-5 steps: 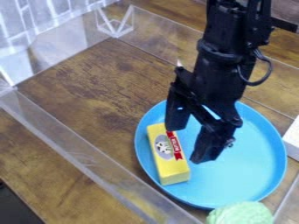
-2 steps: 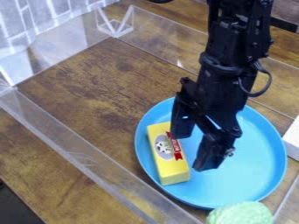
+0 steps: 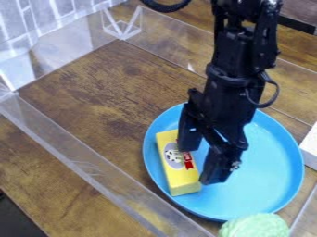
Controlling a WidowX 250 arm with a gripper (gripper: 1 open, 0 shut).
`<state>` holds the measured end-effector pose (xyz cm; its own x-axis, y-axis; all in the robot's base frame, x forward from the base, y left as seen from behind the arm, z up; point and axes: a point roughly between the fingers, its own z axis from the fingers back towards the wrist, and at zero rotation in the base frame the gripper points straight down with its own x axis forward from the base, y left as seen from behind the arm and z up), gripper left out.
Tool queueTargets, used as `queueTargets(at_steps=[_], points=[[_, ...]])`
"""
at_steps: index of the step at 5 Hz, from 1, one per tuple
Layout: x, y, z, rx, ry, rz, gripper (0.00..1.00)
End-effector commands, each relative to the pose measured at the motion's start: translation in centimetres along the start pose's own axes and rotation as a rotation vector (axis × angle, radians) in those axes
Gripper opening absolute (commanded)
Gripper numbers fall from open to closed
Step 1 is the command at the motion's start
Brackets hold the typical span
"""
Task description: Remove the yellow brick from inside the blue tray and put it on the table
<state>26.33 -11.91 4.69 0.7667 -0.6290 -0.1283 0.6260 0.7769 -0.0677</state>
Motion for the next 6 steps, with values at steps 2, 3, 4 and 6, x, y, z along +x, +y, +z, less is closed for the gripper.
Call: queueTargets(at_steps=[2, 3, 4, 6], points=[[-0.2, 0.9, 0.0, -0.011, -0.027, 0.02, 1.0], [-0.1, 1.0, -0.4, -0.018, -0.03, 0.017, 1.0], [-0.1, 1.1, -0.7, -0.026, -0.032, 0.015, 1.0], [-0.1, 1.3, -1.5, -0.043, -0.036, 0.012, 1.0]])
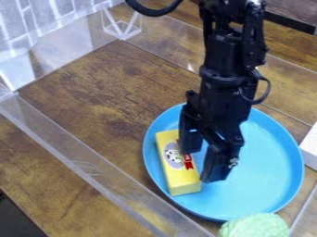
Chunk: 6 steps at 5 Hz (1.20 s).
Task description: Remove the yellow brick from inside the blue tray and put it on the table
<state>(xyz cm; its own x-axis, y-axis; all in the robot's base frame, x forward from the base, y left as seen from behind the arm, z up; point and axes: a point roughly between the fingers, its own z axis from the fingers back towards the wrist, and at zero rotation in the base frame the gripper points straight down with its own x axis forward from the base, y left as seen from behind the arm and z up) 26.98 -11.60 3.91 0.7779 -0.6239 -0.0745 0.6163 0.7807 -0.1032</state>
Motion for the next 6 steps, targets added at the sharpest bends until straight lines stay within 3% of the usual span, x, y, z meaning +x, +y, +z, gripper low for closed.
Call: queueTargets(at_steps=[1, 6], points=[[-0.7, 0.8, -1.5, -0.017, 0.026, 0.012, 1.0], [-1.6, 1.2, -5.0, -0.068, 0.072, 0.034, 1.0]])
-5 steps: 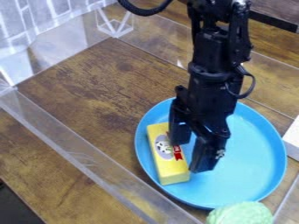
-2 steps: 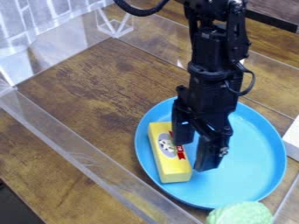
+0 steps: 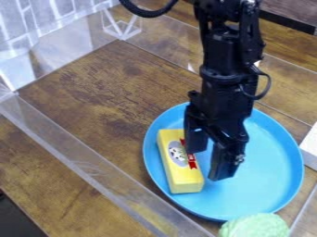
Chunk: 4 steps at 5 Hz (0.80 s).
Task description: Remove the yellow brick from inside the blue tray and put it on the table
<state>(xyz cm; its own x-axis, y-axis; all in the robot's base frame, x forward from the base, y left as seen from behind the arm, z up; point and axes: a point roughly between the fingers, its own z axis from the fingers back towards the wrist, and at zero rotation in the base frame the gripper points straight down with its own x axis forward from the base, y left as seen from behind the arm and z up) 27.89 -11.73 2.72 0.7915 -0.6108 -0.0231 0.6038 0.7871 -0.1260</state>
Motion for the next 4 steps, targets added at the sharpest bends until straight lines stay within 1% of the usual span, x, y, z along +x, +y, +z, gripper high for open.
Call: queueTargets(at_steps=[1, 2, 3, 4], points=[[-2.9, 0.8, -4.4, -0.051, 0.136, 0.027, 1.0], [-2.9, 0.9, -3.6, -0.049, 0.146, 0.033, 0.0], [-3.0, 1.2, -2.8, -0.035, 0.164, 0.029, 0.0], [-3.1, 1.4, -1.3, -0.013, 0.184, 0.021, 0.0]])
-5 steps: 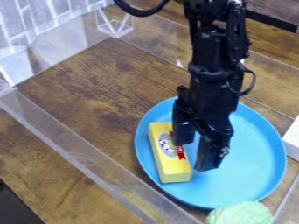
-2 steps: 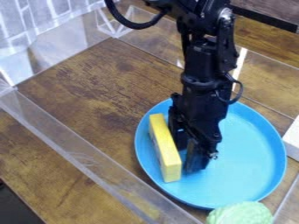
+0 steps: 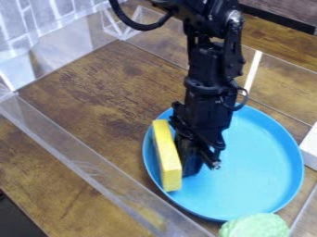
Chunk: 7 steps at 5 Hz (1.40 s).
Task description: Remove the yellow brick from inside the blue tray and put it on the table
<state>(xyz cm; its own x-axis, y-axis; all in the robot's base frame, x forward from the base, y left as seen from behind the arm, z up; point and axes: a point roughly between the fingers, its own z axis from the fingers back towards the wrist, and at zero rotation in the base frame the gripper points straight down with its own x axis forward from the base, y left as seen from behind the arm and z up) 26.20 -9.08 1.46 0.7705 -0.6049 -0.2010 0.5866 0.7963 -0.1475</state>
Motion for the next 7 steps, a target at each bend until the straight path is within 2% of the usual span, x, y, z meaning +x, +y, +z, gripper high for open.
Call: queueTargets(at_steps=[1, 4, 5, 7], points=[[-0.4, 0.2, 0.9, 0.03, 0.022, -0.001, 0.0], [-0.9, -0.1, 4.6, 0.099, 0.052, -0.033, 0.0], [-1.2, -1.0, 6.5, 0.131, 0.061, -0.046, 0.0], [-1.1, -2.6, 9.0, 0.166, 0.051, -0.099, 0.0]])
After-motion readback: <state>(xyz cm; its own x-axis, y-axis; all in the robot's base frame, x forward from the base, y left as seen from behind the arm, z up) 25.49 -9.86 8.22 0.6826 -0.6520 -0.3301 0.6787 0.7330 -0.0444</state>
